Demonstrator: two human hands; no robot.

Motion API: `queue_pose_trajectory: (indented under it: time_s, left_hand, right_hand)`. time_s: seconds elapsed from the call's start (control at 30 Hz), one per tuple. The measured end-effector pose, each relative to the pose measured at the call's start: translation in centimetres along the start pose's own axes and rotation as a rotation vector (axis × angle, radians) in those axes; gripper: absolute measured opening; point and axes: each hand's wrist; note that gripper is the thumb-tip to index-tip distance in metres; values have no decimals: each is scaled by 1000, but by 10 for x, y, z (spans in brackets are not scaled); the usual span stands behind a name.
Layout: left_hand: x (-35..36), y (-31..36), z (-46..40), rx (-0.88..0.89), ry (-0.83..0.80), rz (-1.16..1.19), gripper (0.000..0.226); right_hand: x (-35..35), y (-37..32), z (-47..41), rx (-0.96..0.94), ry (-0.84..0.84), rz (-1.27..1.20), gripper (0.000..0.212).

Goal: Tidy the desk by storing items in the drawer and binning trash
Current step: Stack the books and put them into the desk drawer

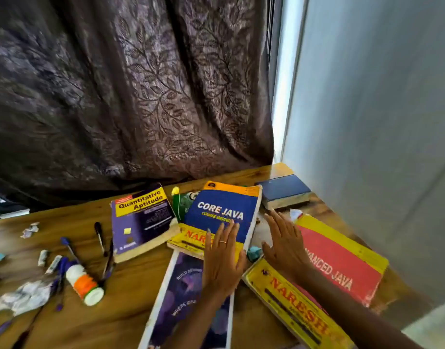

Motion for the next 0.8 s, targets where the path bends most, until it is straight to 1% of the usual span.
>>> queue_pose_trajectory:
  time_s: [0.07,0.17,0.27,0.4,0.5,0.6,0.67,0.73,0.8]
  left_hand:
    - [6,14,6,-12,-27,33,56]
    - [22,28,23,-32,-90,80,54]
    - [33,31,36,-42,-122,81,53]
    - [41,31,44,-67,-155,54,51]
    - [41,32,44,-66,-158,30,51]
    - [40,33,45,-50,-147,2,51]
    - [40,33,44,-40,-134,1,49]
    - [39,32,43,-37,-124,6,45]
    - [38,32,42,-34,-123,9,42]
  right_hand:
    - [3,11,7,46,-28,-40,60]
    - [17,30,27,93,-70,-22,59]
    - [29,45,41,150,-112,-71,67]
    - [33,49,47,115,-167,-43,79]
    - [28,49,45,106,-195,-39,83]
    - [20,40,51,116,-258,-54,87]
    - [15,26,64,116,-273,2,86]
    - [14,7,80,86,-299,63,83]
    - [15,-7,96,34,-332,66,88]
Point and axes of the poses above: each hand's wrist, its own z-axis away from the middle knuckle, its own x-axis out of the palm, y = z × x, and after that the axes turned 7 degrees about z, right-handed
